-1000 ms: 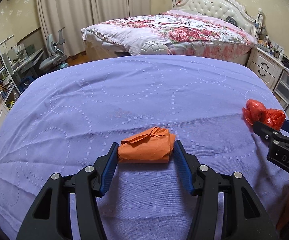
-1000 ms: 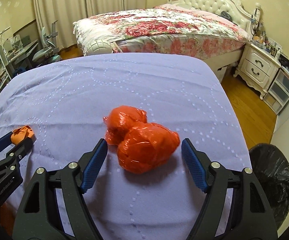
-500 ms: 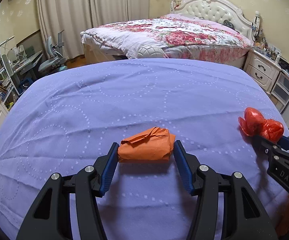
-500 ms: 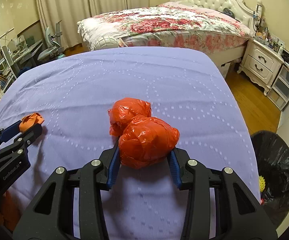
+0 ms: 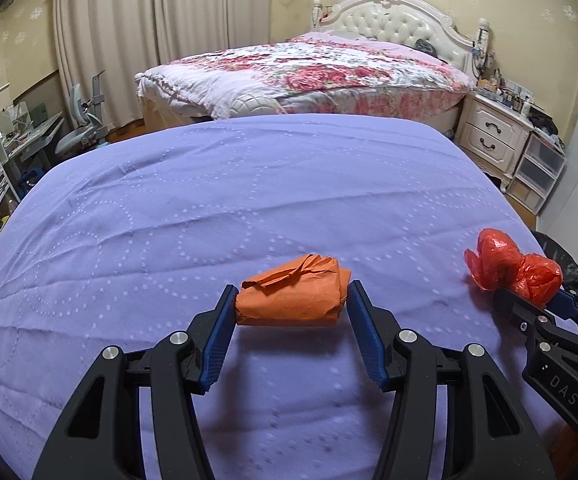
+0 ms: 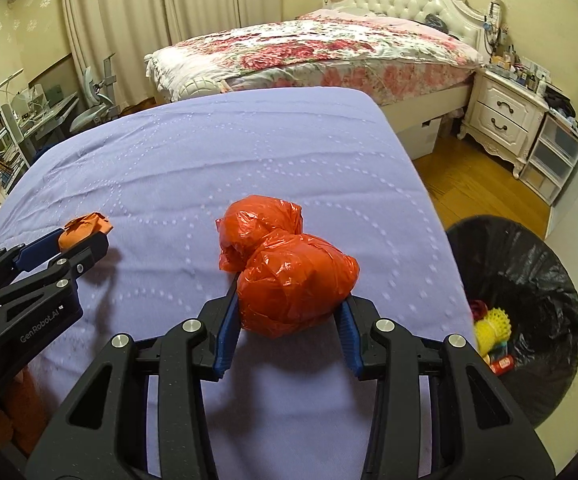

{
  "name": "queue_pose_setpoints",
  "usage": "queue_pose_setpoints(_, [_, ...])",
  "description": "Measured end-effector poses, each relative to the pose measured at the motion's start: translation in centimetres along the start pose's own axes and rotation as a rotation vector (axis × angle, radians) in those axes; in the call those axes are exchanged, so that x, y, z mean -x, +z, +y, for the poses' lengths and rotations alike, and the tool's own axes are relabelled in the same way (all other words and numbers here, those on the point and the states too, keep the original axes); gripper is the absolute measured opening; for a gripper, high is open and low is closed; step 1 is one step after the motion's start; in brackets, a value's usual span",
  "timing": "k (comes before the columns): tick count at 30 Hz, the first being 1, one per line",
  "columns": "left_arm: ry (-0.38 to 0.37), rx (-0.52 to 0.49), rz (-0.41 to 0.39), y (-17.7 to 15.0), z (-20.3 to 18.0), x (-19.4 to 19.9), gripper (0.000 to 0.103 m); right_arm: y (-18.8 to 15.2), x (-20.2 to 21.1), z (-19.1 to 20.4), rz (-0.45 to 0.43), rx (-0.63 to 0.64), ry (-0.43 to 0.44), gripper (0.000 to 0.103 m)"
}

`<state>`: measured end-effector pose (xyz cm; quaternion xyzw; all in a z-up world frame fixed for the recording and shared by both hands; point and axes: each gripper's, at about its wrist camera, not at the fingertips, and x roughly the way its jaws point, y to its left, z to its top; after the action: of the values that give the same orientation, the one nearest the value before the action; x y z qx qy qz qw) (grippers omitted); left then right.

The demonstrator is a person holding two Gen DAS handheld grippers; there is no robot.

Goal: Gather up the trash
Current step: 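Carry the cloth and bag over the trash bin and open both tools to drop them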

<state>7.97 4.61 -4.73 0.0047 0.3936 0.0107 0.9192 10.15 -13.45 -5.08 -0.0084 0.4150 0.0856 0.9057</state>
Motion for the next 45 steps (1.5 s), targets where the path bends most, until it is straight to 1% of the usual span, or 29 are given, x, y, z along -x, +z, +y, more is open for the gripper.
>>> queue_pose_setpoints(10, [-0.053, -0.045, -0.036, -1.2, -4.2, 1.9, 0.055, -3.3, 3.1, -3.9, -0.023, -0.07, -0.051, 0.041])
queue_pose_setpoints(14, [-0.081, -0.061, -0.047, -1.6, -5.9, 2.5, 0.055, -4.4, 4.5, -6.2, -0.04, -0.111, -0.086, 0.041])
queue_pose_setpoints(17, [-0.097, -0.095, -0.064, -1.7, -7.7, 2.9, 0.055, -4.8, 5.5, -8.3, -0.057, -0.143, -0.123, 0.041])
queue_pose_setpoints(20, [-0.122, -0.123, -0.071, -1.7, -9.5, 3.2, 0.055, -5.0, 6.1, -10.2, -0.074, -0.169, -0.171, 0.041])
queue_pose_setpoints(24, [-0.154, -0.167, -0.086, -1.3, -12.2, 3.3, 0.055, -5.4, 6.7, -12.8, -0.089, -0.207, -0.214, 0.041])
queue_pose_setpoints(30, [-0.194, -0.224, -0.108, -0.5, -16.5, 3.1, 0.055, -5.7, 7.1, -15.5, -0.105, -0.25, -0.271, 0.041])
queue_pose_setpoints(35, [-0.217, -0.244, -0.117, 0.2, -19.4, 2.3, 0.055, -5.7, 7.4, -17.6, -0.124, -0.275, -0.325, 0.042])
queue_pose_setpoints(41, [-0.227, -0.276, -0.139, 1.0, -22.1, 1.6, 0.055, -5.4, 7.2, -19.5, -0.136, -0.316, -0.361, 0.042])
queue_pose_setpoints(45, [-0.226, -0.296, -0.14, 1.3, -23.3, 1.0, 0.055, -5.1, 6.6, -20.4, -0.134, -0.338, -0.366, 0.042])
